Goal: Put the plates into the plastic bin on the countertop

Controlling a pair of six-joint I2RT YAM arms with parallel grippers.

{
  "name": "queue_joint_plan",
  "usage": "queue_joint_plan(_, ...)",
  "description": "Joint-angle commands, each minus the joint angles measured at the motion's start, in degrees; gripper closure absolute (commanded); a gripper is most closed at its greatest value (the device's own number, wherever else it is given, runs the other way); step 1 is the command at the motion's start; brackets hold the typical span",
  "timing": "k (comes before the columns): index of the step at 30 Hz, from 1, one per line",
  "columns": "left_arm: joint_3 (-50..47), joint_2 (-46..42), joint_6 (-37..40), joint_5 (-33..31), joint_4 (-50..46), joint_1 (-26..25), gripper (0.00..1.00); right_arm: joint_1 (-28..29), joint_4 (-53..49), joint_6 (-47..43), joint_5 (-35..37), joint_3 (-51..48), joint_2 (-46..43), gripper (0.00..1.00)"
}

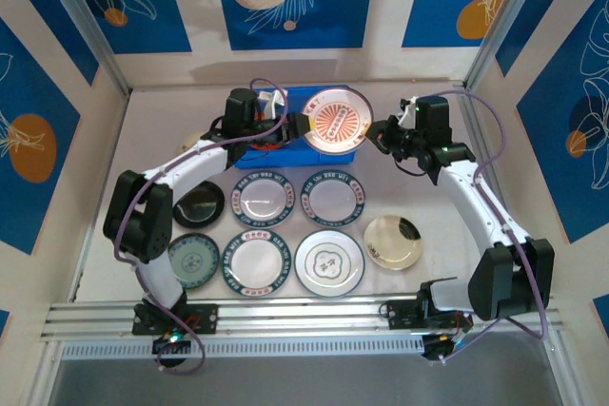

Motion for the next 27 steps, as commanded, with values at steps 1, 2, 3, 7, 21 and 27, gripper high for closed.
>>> queue_joint_plan(1,2.3,1.6,0.5,1.0,0.1,-0.2,0.56,0.9,2.3,0.2,-2.4,2.8,1.1,1.0)
queue_joint_plan(2,2.4,1.7,0.4,1.0,0.2,-0.1,0.65,0.9,2.3,0.3,-2.3,2.9,1.5,1.0)
queue_joint_plan(3,2.6,1.8,0.4,1.0,0.2,-0.1,0.69,1.0,2.4,0.3,-2.1,3.0,1.8,1.0)
queue_joint_plan(7,2.7,1.8,0.4,0.5,-0.5,0.3,0.87,0.9,2.3,0.1,-1.1,3.2,3.1,1.0)
queue_joint_plan(21,16.5,7.9,5.4,-7.9,-16.5,5.4,1.0,-3.7,-0.3,-0.3,3.1,4.8,4.6,0.5)
queue_joint_plan(27,26.5,14.2,8.6,-12.4,-24.4,6.0,1.0,-7.2,0.5,0.3,2.9,1.6,0.8,0.5)
